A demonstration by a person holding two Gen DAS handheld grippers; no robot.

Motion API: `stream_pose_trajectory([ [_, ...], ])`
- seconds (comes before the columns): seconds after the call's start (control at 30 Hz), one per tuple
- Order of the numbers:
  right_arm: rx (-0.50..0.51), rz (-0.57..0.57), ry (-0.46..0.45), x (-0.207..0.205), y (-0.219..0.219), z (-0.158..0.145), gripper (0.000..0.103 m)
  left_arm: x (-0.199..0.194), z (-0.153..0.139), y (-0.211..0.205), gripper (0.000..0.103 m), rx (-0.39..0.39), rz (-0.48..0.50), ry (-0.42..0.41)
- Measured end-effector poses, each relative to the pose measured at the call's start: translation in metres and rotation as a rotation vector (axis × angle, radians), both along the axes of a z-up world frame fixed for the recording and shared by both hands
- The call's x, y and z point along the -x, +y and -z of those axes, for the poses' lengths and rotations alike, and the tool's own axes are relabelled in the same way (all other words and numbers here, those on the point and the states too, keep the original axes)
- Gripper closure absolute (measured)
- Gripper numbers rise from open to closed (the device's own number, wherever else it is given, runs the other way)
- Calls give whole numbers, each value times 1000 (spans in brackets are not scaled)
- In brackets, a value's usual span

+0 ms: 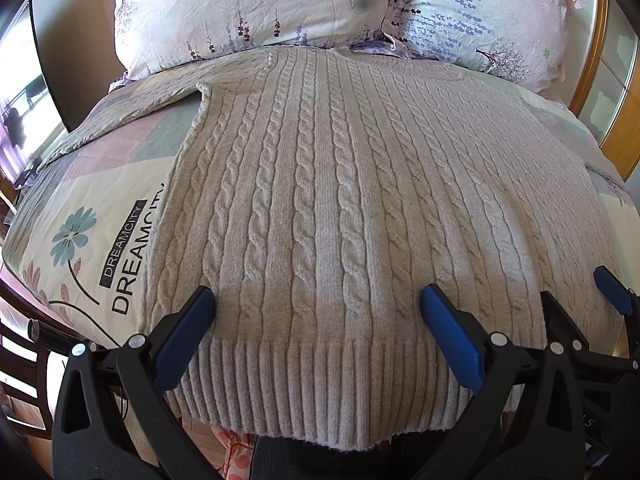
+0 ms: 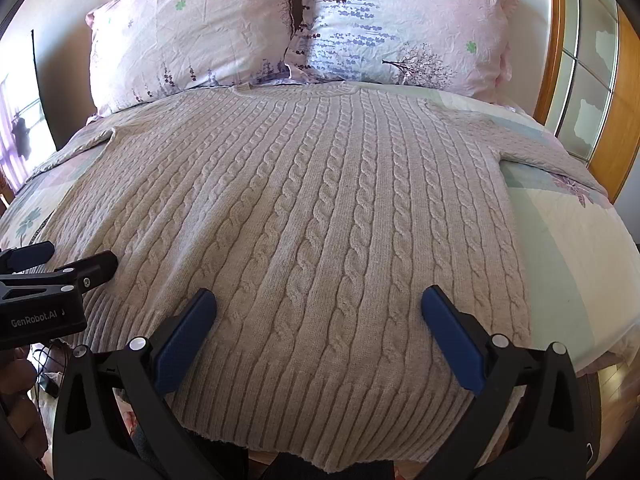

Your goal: Fold small clothes

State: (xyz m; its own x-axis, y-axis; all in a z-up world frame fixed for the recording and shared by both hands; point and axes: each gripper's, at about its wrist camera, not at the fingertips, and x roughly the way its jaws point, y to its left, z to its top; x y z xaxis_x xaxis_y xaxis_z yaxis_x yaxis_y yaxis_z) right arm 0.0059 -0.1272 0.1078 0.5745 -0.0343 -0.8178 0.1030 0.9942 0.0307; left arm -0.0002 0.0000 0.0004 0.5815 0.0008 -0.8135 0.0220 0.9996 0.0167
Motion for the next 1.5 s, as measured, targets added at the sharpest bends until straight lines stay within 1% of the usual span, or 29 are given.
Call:
stream_pose_trajectory([
  [0.3,0,0,0,0,0,0,1,-6,0,1,2,1,0,3],
  [0.33,0,0,0,0,0,0,1,0,0,0,2,0,0,-2],
  [1.5,1,0,2,-3,1,0,1,1,0,0,2,-3,3,-12],
])
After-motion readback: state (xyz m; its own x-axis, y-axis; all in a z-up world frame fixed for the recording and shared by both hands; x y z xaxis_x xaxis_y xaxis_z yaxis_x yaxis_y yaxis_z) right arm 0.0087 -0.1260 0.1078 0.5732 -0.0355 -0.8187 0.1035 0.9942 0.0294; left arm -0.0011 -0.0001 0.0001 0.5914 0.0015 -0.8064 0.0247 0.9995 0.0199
